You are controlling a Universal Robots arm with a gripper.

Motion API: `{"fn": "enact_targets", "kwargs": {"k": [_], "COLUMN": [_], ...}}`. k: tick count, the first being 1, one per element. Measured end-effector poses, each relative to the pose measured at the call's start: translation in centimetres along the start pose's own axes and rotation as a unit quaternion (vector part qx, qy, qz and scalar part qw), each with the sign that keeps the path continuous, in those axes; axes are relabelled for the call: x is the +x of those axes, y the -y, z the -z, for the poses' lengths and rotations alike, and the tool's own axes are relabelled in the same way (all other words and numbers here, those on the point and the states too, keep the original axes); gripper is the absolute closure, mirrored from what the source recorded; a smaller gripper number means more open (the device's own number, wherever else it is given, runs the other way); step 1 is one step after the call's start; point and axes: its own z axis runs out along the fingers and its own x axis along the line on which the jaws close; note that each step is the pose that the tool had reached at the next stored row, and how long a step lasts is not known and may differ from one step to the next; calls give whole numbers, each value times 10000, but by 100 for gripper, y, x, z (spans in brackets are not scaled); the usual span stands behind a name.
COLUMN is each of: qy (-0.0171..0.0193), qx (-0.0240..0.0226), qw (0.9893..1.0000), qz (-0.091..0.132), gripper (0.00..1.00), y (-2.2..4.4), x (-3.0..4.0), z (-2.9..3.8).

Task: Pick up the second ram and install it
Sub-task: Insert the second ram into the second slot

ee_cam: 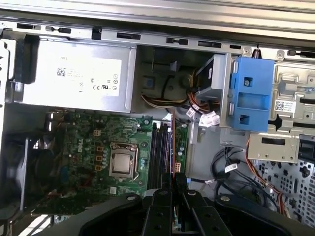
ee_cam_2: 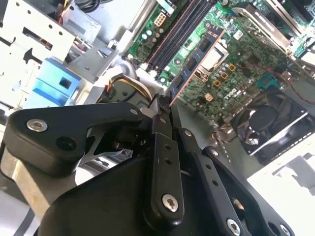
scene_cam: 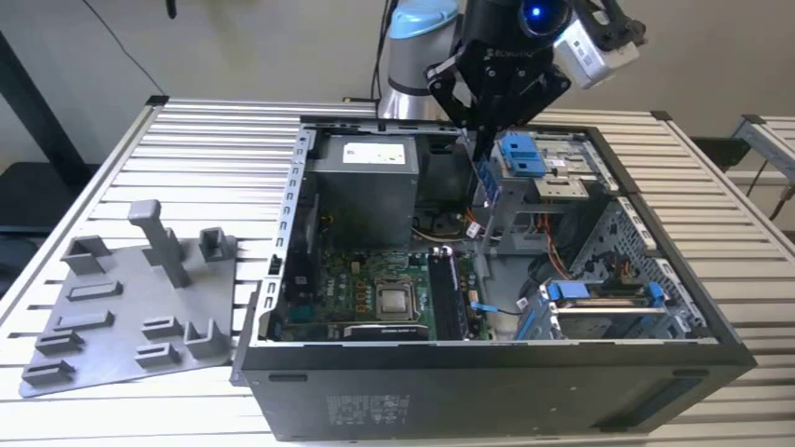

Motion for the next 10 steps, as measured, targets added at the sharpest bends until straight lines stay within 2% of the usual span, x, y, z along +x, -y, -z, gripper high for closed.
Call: {"fn": "enact_targets", "kwargs": {"k": [10], "qy": [9], "qx": [5], "qw": [9998], "qz": [-222], "gripper": [86], "y": [0], "x": [0], "z": [-3]}}
